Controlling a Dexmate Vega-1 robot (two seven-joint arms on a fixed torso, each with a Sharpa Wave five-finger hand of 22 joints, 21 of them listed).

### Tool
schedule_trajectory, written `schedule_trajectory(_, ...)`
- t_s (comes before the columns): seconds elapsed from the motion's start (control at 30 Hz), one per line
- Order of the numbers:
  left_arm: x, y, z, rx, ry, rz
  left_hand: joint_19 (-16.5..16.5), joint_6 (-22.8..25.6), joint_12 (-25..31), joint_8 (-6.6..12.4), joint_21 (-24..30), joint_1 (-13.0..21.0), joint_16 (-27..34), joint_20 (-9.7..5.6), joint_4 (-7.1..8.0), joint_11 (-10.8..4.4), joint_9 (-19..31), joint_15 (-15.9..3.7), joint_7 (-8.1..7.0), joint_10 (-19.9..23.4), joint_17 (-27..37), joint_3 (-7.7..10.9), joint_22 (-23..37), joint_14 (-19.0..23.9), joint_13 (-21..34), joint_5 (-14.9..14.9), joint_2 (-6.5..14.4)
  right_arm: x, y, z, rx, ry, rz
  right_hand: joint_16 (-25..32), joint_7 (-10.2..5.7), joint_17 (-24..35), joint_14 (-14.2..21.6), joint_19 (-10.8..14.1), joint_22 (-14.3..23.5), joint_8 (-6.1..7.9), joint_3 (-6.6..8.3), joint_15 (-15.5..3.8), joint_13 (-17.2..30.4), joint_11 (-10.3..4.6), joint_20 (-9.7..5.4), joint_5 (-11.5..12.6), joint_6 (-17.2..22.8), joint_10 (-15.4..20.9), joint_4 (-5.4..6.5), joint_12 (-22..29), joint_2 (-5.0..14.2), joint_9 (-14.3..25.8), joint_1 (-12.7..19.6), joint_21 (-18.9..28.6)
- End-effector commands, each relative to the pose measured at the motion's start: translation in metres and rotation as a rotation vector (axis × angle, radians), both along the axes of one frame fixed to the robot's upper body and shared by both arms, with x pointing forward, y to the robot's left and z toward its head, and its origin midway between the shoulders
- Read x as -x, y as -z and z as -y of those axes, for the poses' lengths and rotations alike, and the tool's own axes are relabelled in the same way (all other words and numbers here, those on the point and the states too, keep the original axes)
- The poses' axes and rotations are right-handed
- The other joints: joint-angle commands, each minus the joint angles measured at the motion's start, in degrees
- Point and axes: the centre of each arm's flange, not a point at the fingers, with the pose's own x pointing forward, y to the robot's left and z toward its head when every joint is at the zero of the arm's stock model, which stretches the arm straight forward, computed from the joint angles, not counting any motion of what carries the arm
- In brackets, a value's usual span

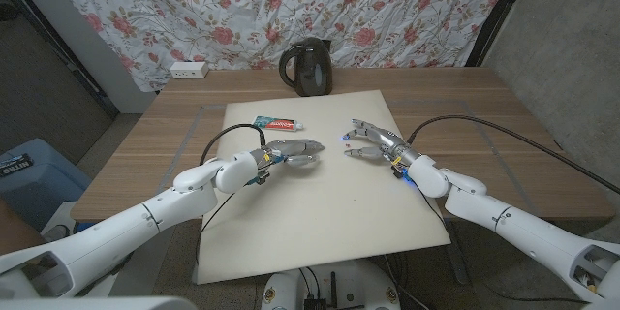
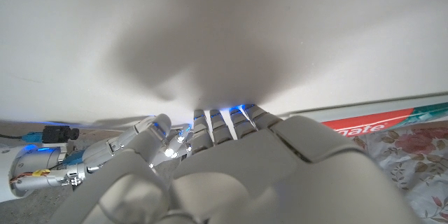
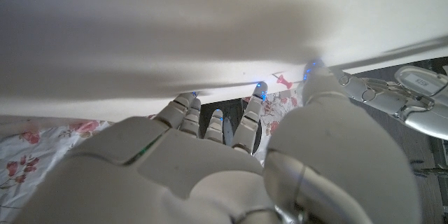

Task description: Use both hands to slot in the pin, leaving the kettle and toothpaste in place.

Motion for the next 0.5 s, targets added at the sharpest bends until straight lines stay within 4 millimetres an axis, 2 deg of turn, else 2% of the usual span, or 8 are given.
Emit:
schedule_trajectory(0.03, 0.0063, -0.0025, -0.0054, 0.021, 0.002, 0.040, 0.3, -0.3, 0.1, -0.19, 0.3, 0.7, 0.4, -5.84, -0.07, -0.09, 0.2, -3.80, -0.17, -0.6, 0.2, 0.21, 0.2, 0.0, 0.3, 0.0, 5.5, -0.0022, -0.0057, -0.0009, 0.034, -0.001, -0.008, -0.1, -0.17, 0.3, -0.6, -0.3, 0.1, -0.77, -0.30, 0.00, 0.2, 0.29, 0.16, 0.8, -1.4, -1.8, 0.27, -0.1, 0.13, 0.1, -0.8, 0.6)
schedule_trajectory(0.5, 0.0106, -0.0002, -0.0151, 0.083, 0.009, 0.105, 0.3, -2.2, -0.4, -0.66, 0.3, 0.8, 0.2, -6.01, -0.15, -0.35, 0.2, -4.05, -0.69, -2.8, 0.3, -0.20, 0.2, -1.2, 0.3, -0.1, 5.5, 0.0021, -0.0061, -0.0071, 0.026, 0.024, 0.000, -0.1, -0.18, 0.4, -0.7, -0.5, 0.1, -1.64, -0.42, 0.18, 0.3, 0.38, 0.25, 1.0, -2.8, -1.8, 0.59, 0.2, 0.40, 0.1, -1.6, 0.7)
